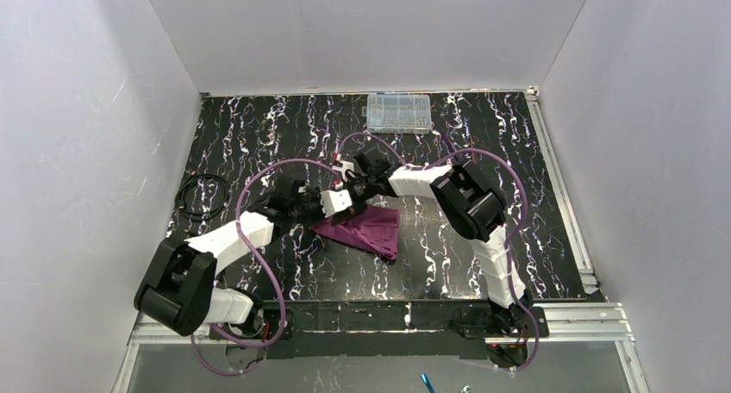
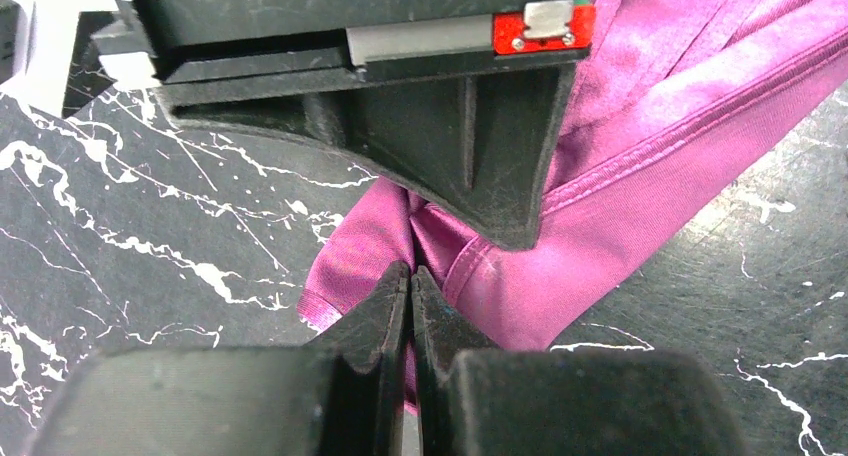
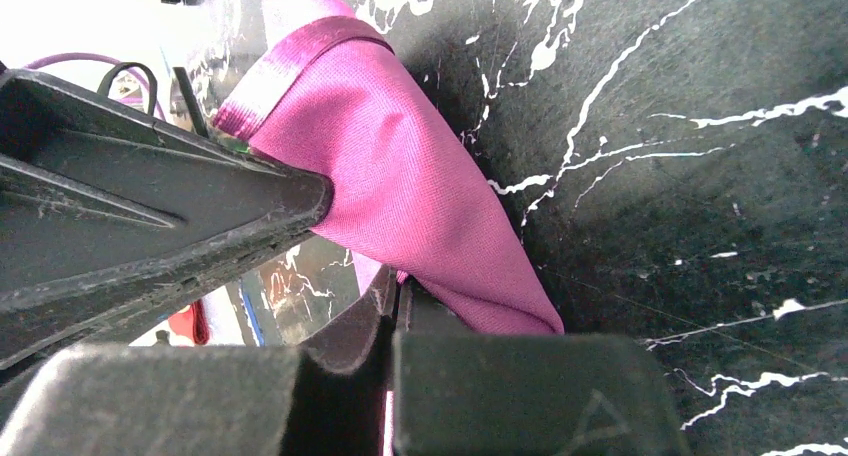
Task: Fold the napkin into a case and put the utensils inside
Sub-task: Grasp the top corner of the smaller rectangle folded napkin from the folded napkin.
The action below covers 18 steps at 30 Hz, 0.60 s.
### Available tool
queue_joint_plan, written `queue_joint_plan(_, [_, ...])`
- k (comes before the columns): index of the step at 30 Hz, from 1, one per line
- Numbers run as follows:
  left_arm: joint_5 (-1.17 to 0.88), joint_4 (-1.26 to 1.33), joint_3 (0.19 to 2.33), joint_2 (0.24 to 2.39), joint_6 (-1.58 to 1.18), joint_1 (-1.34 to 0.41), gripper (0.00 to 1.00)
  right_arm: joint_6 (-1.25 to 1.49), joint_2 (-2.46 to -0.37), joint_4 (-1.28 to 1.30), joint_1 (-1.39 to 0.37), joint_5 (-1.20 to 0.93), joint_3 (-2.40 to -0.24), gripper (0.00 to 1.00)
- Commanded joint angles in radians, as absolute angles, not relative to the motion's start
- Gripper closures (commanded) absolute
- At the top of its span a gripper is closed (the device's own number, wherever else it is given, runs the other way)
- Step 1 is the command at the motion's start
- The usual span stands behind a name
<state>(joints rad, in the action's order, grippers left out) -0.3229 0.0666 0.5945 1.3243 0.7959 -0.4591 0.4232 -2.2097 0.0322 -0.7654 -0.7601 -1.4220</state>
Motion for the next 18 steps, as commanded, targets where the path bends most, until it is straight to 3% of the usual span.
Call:
queue_joint_plan(1, [-0.358, 0.045, 0.563, 1.291, 0.844, -0.456, 1.00, 0.454, -2.220, 0.055, -0.758, -0.744, -1.469, 0.99])
queue_joint_plan(18, [-0.369, 0.058, 0.601, 1.319, 0.845, -0.465, 1.00, 0.507, -2.325, 0.049, -0.764, -0.789, -1.539, 0.99])
